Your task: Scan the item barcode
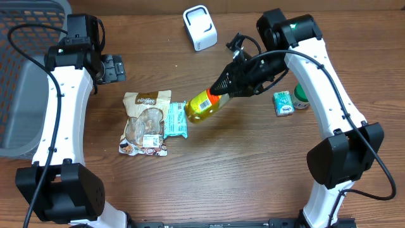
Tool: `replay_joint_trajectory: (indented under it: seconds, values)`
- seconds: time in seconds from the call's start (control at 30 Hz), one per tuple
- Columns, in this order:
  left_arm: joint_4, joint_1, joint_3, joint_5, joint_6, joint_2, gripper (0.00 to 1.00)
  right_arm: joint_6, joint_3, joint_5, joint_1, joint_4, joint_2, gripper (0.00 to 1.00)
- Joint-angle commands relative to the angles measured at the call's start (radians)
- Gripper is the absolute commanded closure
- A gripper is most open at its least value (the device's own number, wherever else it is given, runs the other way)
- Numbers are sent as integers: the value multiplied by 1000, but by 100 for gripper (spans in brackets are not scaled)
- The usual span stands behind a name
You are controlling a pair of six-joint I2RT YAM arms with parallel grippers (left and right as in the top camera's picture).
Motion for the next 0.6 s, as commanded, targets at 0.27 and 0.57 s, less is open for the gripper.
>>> replay_joint_trajectory:
  seconds: [0.27,0.57]
  values:
    - [2,10,21,1,14,-12,0,-225,5,-153,-7,-63,-40,77]
    - [2,9,21,1,14,-12,0,-225,5,-152,-7,-63,-40,76]
